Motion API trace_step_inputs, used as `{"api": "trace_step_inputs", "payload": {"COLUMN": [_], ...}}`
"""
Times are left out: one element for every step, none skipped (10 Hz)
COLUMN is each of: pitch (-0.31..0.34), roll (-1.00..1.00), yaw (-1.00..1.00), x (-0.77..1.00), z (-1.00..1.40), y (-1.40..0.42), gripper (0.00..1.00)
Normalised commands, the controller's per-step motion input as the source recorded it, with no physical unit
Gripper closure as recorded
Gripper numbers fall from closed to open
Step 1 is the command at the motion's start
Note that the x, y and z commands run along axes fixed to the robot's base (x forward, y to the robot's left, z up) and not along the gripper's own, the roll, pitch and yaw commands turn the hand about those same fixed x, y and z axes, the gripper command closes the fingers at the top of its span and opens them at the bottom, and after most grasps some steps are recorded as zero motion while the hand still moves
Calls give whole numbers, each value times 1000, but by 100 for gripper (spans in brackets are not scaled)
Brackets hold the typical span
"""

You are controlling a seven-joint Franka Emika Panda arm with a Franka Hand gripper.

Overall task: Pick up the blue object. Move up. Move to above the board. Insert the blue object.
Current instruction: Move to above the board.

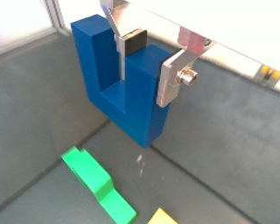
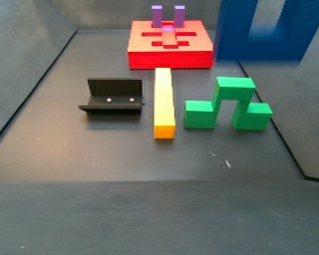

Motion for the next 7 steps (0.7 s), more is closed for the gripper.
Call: {"api": "trace_step_inputs", "payload": {"pitch": [74,79,75,52,6,5,13], "roll": [9,-118,-98,-20,-41,-14,0], "yaw": [4,147,137,102,37,18,9], "x": [20,155,153,147,144,143,145], "z": [255,133,137,139,141,142,149], "y": [-4,-1400,-1400,-1400,-1400,-1400,-1400], "gripper": [100,100,100,100,100,100,100]}}
